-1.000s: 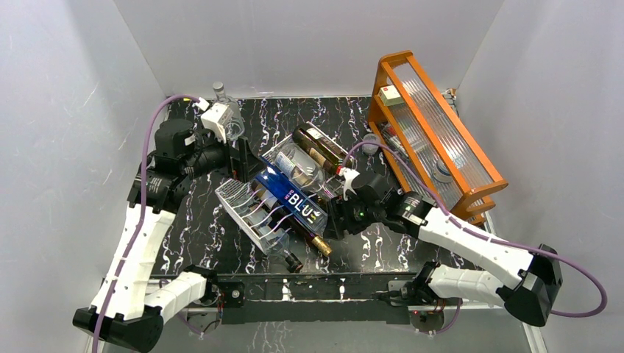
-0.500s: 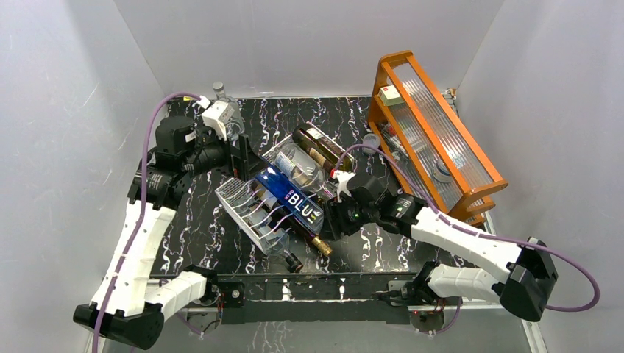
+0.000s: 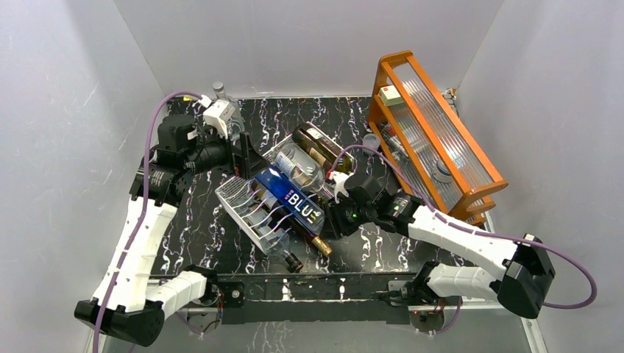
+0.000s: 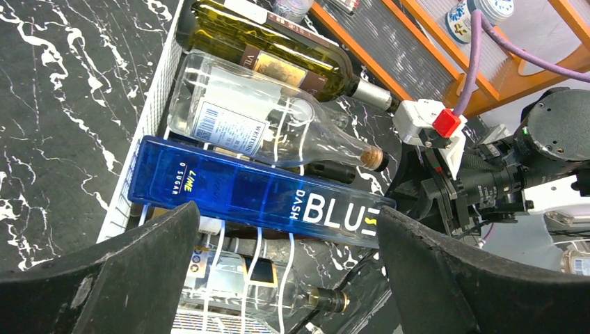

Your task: Take the wine bottle off the wine rack

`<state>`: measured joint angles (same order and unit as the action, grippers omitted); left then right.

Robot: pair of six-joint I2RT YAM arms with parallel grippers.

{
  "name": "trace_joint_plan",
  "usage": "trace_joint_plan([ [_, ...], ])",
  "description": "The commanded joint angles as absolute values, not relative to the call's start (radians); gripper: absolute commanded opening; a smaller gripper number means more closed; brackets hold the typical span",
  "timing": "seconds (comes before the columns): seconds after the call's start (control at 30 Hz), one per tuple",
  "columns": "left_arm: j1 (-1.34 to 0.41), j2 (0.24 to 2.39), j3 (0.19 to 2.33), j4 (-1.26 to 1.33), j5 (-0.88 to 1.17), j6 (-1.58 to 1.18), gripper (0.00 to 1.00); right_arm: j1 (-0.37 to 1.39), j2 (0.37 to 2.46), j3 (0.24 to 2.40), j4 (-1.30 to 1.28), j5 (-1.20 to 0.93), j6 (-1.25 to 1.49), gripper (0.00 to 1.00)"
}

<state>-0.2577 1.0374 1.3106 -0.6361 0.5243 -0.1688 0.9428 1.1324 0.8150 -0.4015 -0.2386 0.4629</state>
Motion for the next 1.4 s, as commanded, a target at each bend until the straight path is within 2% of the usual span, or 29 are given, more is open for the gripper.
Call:
trace_joint_plan([
  [0.0, -0.26, 1.041, 1.338, -0.629, 0.582, -0.189, 0.98, 0.943, 1.101, 0.91, -0.419, -0.233, 0.451, 0.36],
  [0.27, -0.275, 1.054, 1.339, -0.639, 0.7, -0.077, 0.98, 0.943, 1.12, 1.021, -0.475, -0.234, 0.451, 0.18],
  [0.67, -0.43, 1.0, 1.168, -0.631, 0.876, 0.367, 0.98, 0.943, 1.239, 1.258, -0.675, -0.269, 0.391, 0.04],
  [1.03, -0.559, 1.049, 1.129, -0.545, 0.956, 0.651, 0.98, 0.942, 1.228, 1.282, -0.65, -0.335, 0.417, 0.03],
  [1.17, -0.635, 1.079, 1.117, -0.533, 0.935, 0.78, 0.98, 0.942, 1.219, 1.295, -0.648, -0.342, 0.43, 0.03],
  [1.37, -0.691, 1.111, 1.093, -0.441, 0.875, 0.826, 0.98, 0.942, 1.213, 1.303, -0.643, -0.345, 0.436, 0.03],
])
